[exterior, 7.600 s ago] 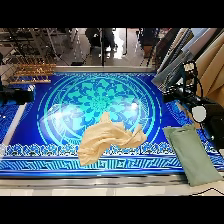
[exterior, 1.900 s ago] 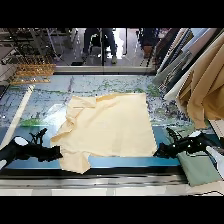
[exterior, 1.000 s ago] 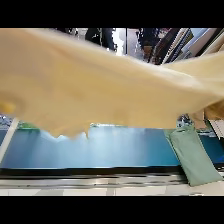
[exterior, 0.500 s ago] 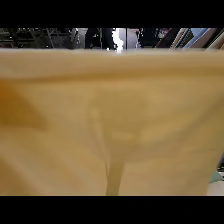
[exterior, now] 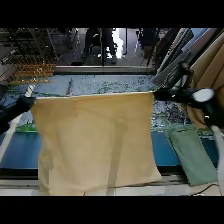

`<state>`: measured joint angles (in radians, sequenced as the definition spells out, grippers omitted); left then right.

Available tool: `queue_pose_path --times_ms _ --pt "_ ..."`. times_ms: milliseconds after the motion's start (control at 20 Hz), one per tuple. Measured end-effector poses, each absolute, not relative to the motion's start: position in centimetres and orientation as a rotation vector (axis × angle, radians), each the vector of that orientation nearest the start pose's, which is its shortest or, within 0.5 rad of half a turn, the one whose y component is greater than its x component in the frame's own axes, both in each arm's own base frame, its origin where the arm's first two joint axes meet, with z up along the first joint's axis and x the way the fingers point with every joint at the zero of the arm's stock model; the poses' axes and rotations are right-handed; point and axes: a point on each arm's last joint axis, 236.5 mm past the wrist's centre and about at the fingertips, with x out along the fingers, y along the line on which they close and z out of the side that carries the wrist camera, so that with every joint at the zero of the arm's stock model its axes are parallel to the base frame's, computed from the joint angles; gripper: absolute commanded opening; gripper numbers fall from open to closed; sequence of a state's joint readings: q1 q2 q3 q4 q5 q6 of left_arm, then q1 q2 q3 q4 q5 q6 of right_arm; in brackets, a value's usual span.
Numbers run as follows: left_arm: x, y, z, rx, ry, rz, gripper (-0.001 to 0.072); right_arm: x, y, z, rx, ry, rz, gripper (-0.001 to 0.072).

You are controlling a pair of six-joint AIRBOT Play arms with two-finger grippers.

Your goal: Fold the clothes and pants, and hang the long-sleeved shirts on hangers.

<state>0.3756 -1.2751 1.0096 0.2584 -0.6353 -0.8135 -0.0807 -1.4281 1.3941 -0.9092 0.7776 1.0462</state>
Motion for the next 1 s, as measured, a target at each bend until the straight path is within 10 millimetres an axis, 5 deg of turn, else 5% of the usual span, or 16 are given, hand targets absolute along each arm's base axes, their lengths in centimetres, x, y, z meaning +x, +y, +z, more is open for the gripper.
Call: queue_pose_path --times_ms 50,150,200,250,300,400,550,700,750,850,1000 --pt "51.4 5.1 8.8 -0.706 0.485 -0.125 0.0006 55.0 6.1 9.3 0.165 0.668 0.331 0.0074" --pt "55.0 5.2 6.1 -0.722 0.535 -0.157 0.0035 58.8 6.1 6.2 0.152 0.659 0.301 0.049" --pt "56.3 5.3 5.6 -0.724 0.551 -0.181 0.0198 60.1 6.1 5.5 0.157 0.656 0.293 0.0492" --pt "57.2 5.1 5.6 -0.723 0.569 -0.216 0.0466 61.1 5.9 5.5 0.177 0.65 0.284 0.0492" --pt "57.7 5.1 5.7 -0.712 0.594 -0.246 0.0558 61.7 5.5 5.6 0.195 0.653 0.278 0.0492" --pt "57.3 5.5 5.6 -0.683 0.68 -0.272 0.0557 61.6 4.1 5.5 0.24 0.698 0.271 0.0492" --pt "52.4 6.7 2.0 -0.628 0.98 -0.228 0.0448 58.3 2.5 3.0 0.308 0.889 0.31 0.0497" --pt "44.4 8.1 -2.8 -0.583 1.327 -0.1 0.0451 53.4 1.7 -0.4 0.371 1.112 0.358 0.0497" --pt "42.0 7.9 -3.7 -0.585 1.4 -0.069 0.0516 51.8 2.0 -1.5 0.391 1.179 0.381 0.0497" --pt "37.3 6.7 -4.9 -0.609 1.501 -0.037 0.0597 49.5 2.3 -3.6 0.429 1.28 0.412 0.0496" --pt "31.0 3.4 -5.3 -0.649 1.582 -0.048 0.0598 47.3 3.1 -6.2 0.462 1.382 0.479 0.0494"
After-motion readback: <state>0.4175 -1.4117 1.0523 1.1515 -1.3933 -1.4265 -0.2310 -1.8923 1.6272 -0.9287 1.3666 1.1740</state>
